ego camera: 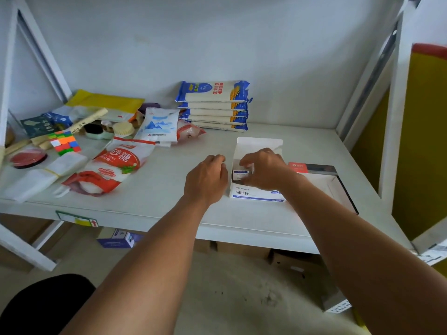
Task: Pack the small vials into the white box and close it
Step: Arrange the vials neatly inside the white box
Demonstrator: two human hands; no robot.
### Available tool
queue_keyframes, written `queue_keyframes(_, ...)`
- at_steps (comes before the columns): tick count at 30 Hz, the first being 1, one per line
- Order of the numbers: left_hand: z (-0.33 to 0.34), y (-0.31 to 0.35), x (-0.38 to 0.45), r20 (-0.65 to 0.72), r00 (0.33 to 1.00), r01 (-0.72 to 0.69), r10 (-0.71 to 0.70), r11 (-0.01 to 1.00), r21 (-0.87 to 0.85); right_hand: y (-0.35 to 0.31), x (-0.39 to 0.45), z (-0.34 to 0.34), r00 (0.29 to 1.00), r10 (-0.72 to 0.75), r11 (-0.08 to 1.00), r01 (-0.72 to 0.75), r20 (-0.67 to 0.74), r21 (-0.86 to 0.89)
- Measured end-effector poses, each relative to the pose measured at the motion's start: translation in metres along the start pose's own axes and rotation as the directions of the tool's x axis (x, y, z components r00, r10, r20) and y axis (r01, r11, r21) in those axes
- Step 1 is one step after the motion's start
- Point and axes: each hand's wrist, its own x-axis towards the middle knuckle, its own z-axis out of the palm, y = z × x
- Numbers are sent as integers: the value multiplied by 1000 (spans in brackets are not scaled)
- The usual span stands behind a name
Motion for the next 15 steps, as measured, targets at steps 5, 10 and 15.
queue_keyframes(5,2,-1,1,-10,1000,-21,21,1000,0,-6,7,9,999,53,995,-52,1,-81)
queue_keyframes(10,3,-7,3,-22,1000,-13,13,1000,-7,-4,7,7,988,155,980,-153,-8,125)
queue_keyframes(15,7,-3,3,-18,1000,-5,5,1000,-20,-3,6,6,982,186,964,-189,30,190)
